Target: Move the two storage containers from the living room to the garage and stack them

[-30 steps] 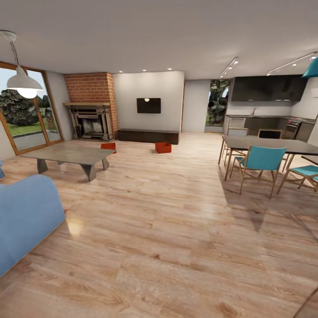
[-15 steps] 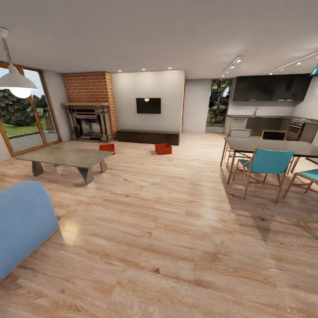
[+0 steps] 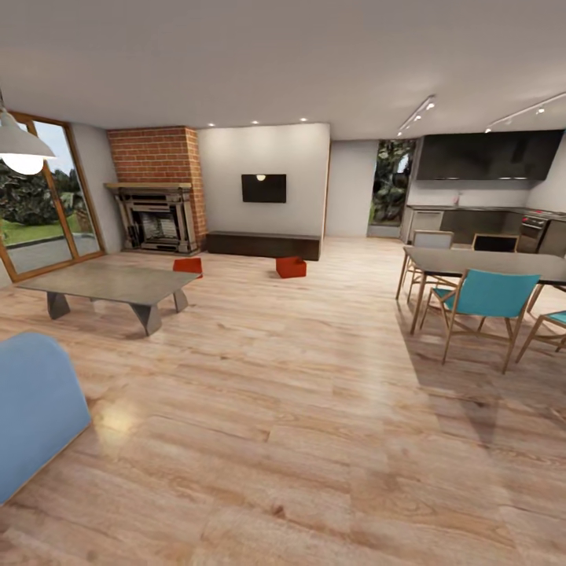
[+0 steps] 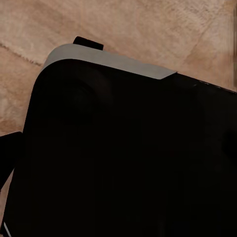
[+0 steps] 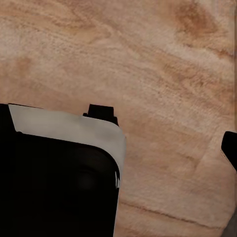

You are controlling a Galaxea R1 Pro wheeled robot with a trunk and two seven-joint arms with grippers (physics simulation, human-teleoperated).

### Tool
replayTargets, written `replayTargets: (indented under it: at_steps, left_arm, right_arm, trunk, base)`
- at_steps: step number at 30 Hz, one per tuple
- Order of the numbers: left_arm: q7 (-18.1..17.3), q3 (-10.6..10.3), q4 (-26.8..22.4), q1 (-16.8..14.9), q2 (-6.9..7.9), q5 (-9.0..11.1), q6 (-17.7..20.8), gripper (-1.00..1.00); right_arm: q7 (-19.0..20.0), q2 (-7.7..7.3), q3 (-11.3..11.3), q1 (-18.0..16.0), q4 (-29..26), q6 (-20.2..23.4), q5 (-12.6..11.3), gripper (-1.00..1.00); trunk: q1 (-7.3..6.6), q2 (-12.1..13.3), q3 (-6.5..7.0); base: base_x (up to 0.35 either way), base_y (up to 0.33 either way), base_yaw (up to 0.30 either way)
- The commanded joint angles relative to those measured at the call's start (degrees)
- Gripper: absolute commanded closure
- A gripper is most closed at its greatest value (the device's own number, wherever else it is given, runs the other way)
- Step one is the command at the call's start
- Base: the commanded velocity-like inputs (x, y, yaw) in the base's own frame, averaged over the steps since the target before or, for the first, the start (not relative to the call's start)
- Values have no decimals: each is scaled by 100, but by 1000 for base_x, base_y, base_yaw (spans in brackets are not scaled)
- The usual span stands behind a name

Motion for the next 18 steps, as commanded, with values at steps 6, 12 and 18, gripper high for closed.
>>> replayTargets:
  at_steps: [6,12,18]
  left_arm:
    - [6,12,-2,-1,-2,16,-2,-100]
    - [6,10,-2,-1,-2,16,9,-100]
    - [6,11,-2,-1,-2,16,11,-100]
  right_arm:
    - [-3,1,49,-7,17,-33,-52,-100]
    - [-3,0,49,-7,17,-33,-52,-100]
    - [-3,0,49,-7,16,-33,-52,-100]
  trunk:
    - [3,-2,-5]
    - [3,-2,-5]
    - [3,-2,-5]
  base:
    - [326,0,0]
    - [326,0,0]
    - [326,0,0]
